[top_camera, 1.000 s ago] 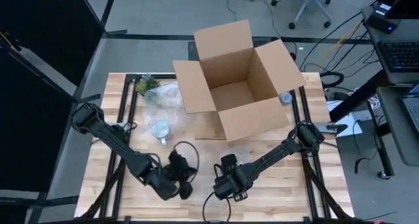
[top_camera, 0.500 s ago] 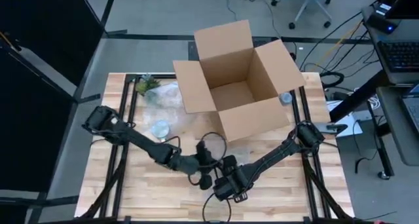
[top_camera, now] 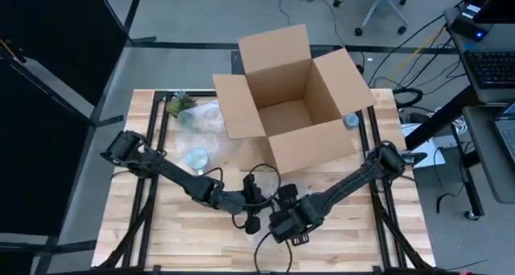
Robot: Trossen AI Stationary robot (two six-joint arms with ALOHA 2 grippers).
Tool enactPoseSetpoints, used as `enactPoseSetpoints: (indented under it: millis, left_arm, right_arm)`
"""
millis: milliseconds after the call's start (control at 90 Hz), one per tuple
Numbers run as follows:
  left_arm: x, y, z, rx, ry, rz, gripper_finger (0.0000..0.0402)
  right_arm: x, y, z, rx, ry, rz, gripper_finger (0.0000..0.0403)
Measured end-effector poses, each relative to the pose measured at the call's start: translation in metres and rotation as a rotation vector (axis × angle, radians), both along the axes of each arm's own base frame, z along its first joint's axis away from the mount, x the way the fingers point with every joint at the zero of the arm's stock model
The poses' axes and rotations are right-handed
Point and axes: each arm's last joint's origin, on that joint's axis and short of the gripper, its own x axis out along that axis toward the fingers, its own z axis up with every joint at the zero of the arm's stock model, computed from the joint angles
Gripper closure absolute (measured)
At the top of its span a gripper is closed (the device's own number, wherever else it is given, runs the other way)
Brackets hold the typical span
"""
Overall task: Wrap mug
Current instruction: Wrap the yellow mug with the bubble wrap
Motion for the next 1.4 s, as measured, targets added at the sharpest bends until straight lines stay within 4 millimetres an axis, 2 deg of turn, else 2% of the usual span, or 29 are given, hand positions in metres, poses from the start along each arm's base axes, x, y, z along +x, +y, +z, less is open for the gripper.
enactPoseSetpoints:
  millis: [200,311,522,767,956,1178,1322,1400]
  left_arm:
    - [0.003,-0.004,0.010,-0.052,-0.097,-0.034,0.0401]
    - [0.006,-0.005,0.019,-0.057,-0.191,-0.071,0.0401]
    - [0.013,0.004,0.016,-0.051,-0.200,-0.100,0.0401]
    - [0.028,0.000,-0.012,-0.109,-0.139,-0.152,0.0401]
    - [0.036,-0.004,-0.015,-0.110,-0.130,-0.168,0.0401]
    - [0.037,-0.002,-0.018,-0.103,-0.097,-0.164,0.0401]
    - [0.036,-0.003,-0.018,-0.104,-0.096,-0.168,0.0401]
    - [0.036,-0.003,-0.018,-0.109,-0.096,-0.182,0.0401]
  right_arm:
    - [-0.029,-0.007,0.043,0.046,-0.039,-0.067,0.0151]
    - [-0.047,-0.003,0.067,0.041,-0.143,-0.118,0.0151]
    - [-0.059,0.015,0.078,-0.037,-0.336,-0.124,0.0151]
    - [-0.057,0.027,0.075,-0.042,-0.385,-0.084,0.0151]
    - [-0.035,0.029,0.057,-0.114,-0.388,0.000,0.0151]
    - [-0.026,0.019,0.054,-0.125,-0.365,0.032,0.0151]
    - [-0.025,0.010,0.026,-0.076,-0.220,0.022,0.0151]
    - [-0.026,0.008,0.015,-0.079,-0.199,0.009,0.0151]
